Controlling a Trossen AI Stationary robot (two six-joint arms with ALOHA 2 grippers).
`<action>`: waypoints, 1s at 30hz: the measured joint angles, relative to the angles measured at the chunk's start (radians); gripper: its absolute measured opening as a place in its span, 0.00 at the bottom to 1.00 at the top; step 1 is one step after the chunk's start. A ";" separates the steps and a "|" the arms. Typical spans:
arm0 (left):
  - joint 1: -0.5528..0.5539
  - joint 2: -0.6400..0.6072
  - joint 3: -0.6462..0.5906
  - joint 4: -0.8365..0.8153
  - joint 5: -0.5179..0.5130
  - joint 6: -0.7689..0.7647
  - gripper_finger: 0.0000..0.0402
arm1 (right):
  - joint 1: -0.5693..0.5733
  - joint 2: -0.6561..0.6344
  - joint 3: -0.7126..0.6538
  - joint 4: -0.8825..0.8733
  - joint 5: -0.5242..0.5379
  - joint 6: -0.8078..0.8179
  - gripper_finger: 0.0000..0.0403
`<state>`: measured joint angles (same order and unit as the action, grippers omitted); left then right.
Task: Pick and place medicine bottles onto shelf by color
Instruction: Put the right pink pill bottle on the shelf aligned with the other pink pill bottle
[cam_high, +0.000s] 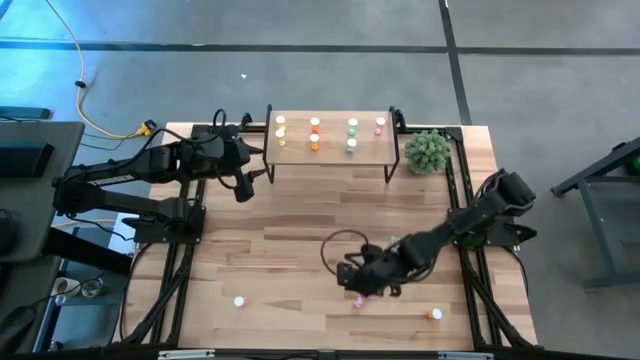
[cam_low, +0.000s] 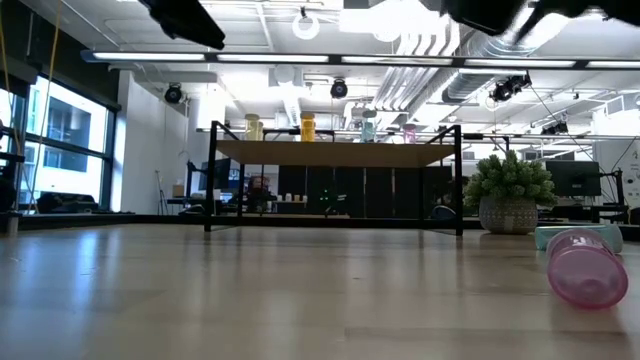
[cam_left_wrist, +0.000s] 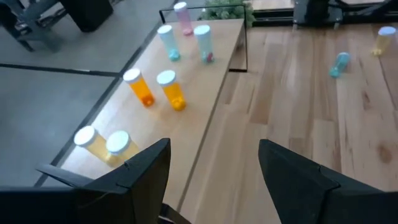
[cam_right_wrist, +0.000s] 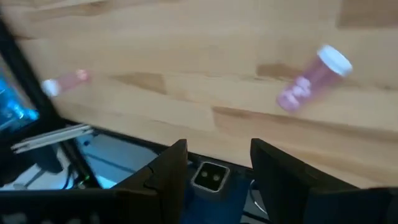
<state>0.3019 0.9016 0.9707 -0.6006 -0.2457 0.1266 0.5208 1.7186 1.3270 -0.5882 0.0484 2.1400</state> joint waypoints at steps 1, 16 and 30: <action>0.000 0.000 0.000 -0.004 0.000 0.001 0.58 | 0.012 0.011 0.000 -0.001 0.000 0.028 0.41; 0.000 0.000 0.000 -0.022 0.094 -0.003 0.58 | 0.071 0.157 0.000 0.032 0.000 0.186 0.41; 0.000 0.000 0.000 -0.024 0.111 -0.028 0.58 | 0.062 0.221 0.000 -0.044 -0.049 0.209 0.41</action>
<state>0.3019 0.9016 0.9707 -0.6243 -0.1349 0.0982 0.5827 1.9396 1.3266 -0.6323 -0.0010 2.3489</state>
